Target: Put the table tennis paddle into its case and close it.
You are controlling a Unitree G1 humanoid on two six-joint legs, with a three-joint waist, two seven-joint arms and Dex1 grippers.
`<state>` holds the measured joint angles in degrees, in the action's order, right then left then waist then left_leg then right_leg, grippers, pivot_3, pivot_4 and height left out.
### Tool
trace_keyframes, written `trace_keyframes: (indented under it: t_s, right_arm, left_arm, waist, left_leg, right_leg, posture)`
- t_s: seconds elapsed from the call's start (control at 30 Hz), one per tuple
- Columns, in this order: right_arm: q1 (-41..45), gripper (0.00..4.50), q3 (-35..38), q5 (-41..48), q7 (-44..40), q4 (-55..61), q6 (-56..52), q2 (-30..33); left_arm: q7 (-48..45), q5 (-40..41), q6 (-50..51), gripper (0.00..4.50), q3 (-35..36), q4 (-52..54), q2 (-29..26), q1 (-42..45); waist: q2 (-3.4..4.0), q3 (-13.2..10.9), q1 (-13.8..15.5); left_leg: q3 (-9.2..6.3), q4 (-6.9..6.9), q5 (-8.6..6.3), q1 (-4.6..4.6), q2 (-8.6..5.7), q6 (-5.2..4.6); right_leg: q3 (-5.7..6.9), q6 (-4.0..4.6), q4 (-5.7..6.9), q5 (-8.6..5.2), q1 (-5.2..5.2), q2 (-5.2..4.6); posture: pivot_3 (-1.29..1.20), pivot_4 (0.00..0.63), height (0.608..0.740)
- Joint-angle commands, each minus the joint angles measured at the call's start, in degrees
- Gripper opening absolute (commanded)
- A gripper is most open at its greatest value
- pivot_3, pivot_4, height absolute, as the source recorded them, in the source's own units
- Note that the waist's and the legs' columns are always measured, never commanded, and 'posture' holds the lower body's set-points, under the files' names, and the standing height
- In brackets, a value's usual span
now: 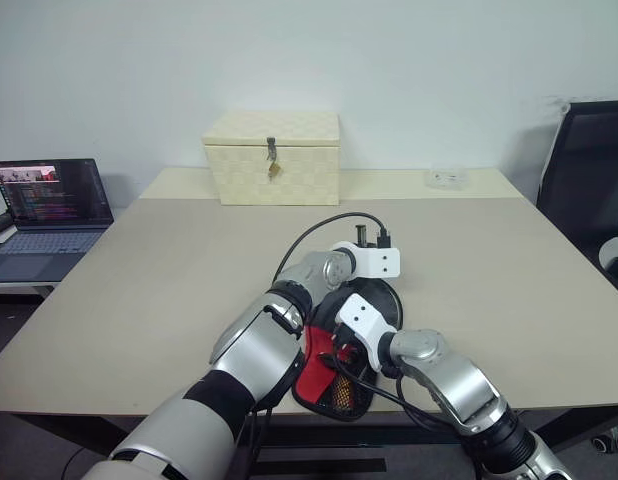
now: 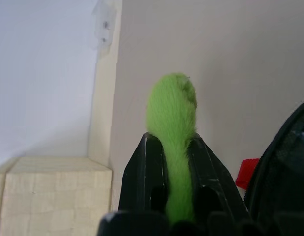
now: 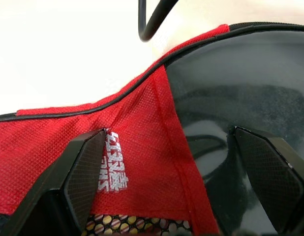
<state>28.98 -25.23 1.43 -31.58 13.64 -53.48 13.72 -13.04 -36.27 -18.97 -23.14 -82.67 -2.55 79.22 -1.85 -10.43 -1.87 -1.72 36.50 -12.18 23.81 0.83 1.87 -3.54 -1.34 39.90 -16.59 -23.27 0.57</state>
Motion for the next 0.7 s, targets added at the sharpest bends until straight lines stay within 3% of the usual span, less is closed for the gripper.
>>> trace_keyframes:
  t_s: [0.03, 0.17, 0.27, 0.57, 0.7]
  right_arm:
    - [-0.91, 4.50, -0.16, 4.04, -2.31, -1.20, -4.89, -1.49]
    - [0.16, 4.50, 1.49, 5.45, -2.32, -0.36, -5.72, -1.79]
    - [1.31, 4.50, 1.80, 6.16, -2.03, -0.86, -5.51, -1.92]
    - [4.35, 4.50, 3.26, 8.19, -2.85, -1.17, -5.55, -0.82]
    - [5.48, 4.50, 5.59, 9.63, -3.46, 0.07, -6.04, 0.38]
  left_arm:
    - [-3.55, 5.41, 1.06, 0.11, 4.97, 3.30, -1.07, -0.14]
    - [-7.10, 7.66, 3.51, 0.11, 7.44, 3.45, -2.70, -1.89]
    - [-10.82, 9.54, 3.22, 1.04, 8.91, 3.82, -3.10, -2.14]
    - [-16.37, 12.52, 2.09, 4.40, 11.38, 4.43, -4.79, -1.80]
    - [-21.15, 17.61, 2.19, 4.47, 15.75, 5.11, -6.95, -1.81]
  waist:
    - [0.00, 0.00, -0.01]
    - [0.00, 0.00, -0.46]
    - [0.00, 0.00, -0.50]
    - [0.00, 0.00, -1.05]
    - [0.00, 0.00, -1.07]
  left_leg:
    - [0.00, 0.00, 0.00, 0.00, 0.00, 0.00]
    - [-0.01, 0.00, 0.00, 0.00, 0.01, 0.00]
    - [-0.02, 0.00, 0.00, 0.00, 0.00, 0.00]
    - [-0.02, 0.03, 0.00, 0.01, 0.00, 0.00]
    - [-0.04, 0.03, 0.00, 0.05, 0.00, 0.00]
  right_leg:
    - [0.00, 0.00, 0.00, 0.00, 0.00, 0.00]
    - [0.00, 0.07, 0.02, 0.04, 0.00, 0.00]
    - [0.02, 0.07, 0.02, 0.04, 0.00, 0.00]
    - [0.01, 0.08, 0.05, 0.05, -0.01, -0.01]
    - [0.03, 0.10, 0.04, 0.06, -0.03, -0.01]
  posture:
    - [0.00, 0.150, 0.740]
    - [0.00, 0.150, 0.740]
    - [0.00, 0.150, 0.740]
    - [0.00, 0.150, 0.740]
    - [0.00, 0.150, 0.740]
